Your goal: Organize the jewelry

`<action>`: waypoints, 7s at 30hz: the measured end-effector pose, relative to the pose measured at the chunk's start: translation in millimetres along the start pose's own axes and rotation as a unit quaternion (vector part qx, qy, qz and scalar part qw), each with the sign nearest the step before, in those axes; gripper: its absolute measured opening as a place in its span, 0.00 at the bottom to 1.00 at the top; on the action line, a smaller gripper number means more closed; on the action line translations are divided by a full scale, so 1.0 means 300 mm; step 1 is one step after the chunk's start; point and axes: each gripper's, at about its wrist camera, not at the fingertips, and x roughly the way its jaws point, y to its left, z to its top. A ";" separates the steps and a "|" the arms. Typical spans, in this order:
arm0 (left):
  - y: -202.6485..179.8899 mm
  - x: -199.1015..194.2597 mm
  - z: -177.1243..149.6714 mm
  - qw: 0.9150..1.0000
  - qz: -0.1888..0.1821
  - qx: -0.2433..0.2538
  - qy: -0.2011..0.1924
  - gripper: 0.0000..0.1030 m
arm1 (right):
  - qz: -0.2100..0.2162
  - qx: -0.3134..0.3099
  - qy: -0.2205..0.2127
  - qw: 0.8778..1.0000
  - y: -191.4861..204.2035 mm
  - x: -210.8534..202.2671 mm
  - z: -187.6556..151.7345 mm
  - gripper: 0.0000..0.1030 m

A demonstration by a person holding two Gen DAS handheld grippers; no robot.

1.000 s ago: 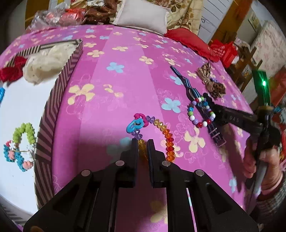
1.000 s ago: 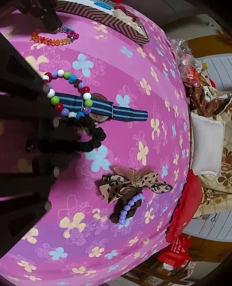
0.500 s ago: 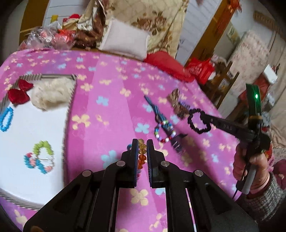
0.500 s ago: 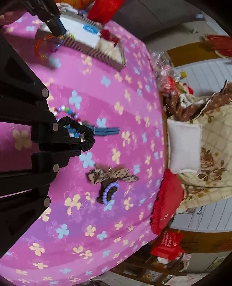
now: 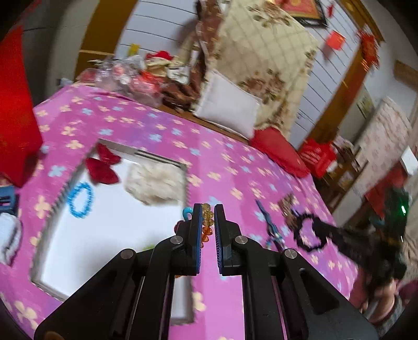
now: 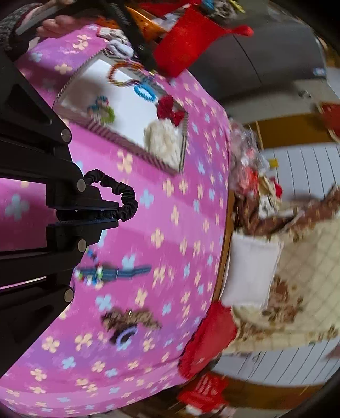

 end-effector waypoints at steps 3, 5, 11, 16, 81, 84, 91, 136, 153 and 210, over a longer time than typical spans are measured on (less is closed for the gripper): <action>0.095 0.031 0.031 0.999 0.027 -0.026 0.005 0.07 | 0.012 -0.026 0.005 1.000 0.110 0.035 0.032 0.05; 0.158 0.062 0.042 0.998 0.039 -0.044 0.014 0.07 | 0.022 -0.046 0.013 0.999 0.194 0.074 0.058 0.05; 0.340 0.162 0.012 0.990 0.069 -0.109 0.062 0.07 | 0.047 -0.066 0.050 0.995 0.382 0.252 0.126 0.05; 0.440 0.180 0.005 0.983 0.086 -0.144 0.070 0.07 | 0.065 -0.056 0.095 0.992 0.479 0.435 0.147 0.05; 0.547 0.009 0.021 0.968 0.158 -0.196 -0.007 0.33 | 0.029 -0.142 0.081 0.986 0.643 0.531 0.096 0.41; 0.557 -0.020 0.020 0.966 0.159 -0.202 -0.020 0.33 | 0.049 -0.166 0.092 0.981 0.711 0.560 0.061 0.41; 0.614 -0.043 0.021 0.961 0.149 -0.230 -0.028 0.33 | 0.070 -0.224 0.107 0.966 0.850 0.654 0.019 0.41; -0.356 0.261 -0.368 0.984 0.086 0.043 0.153 0.41 | -0.122 0.195 0.024 0.973 -0.818 -0.070 -0.597 0.44; -0.687 0.829 -0.361 0.951 0.091 0.175 0.238 0.40 | -0.055 0.206 -0.019 0.977 -0.917 0.029 -0.637 0.44; -0.379 0.433 -0.457 0.969 -0.057 0.120 0.207 0.07 | -0.099 0.052 0.120 0.986 -0.356 0.523 -0.112 0.37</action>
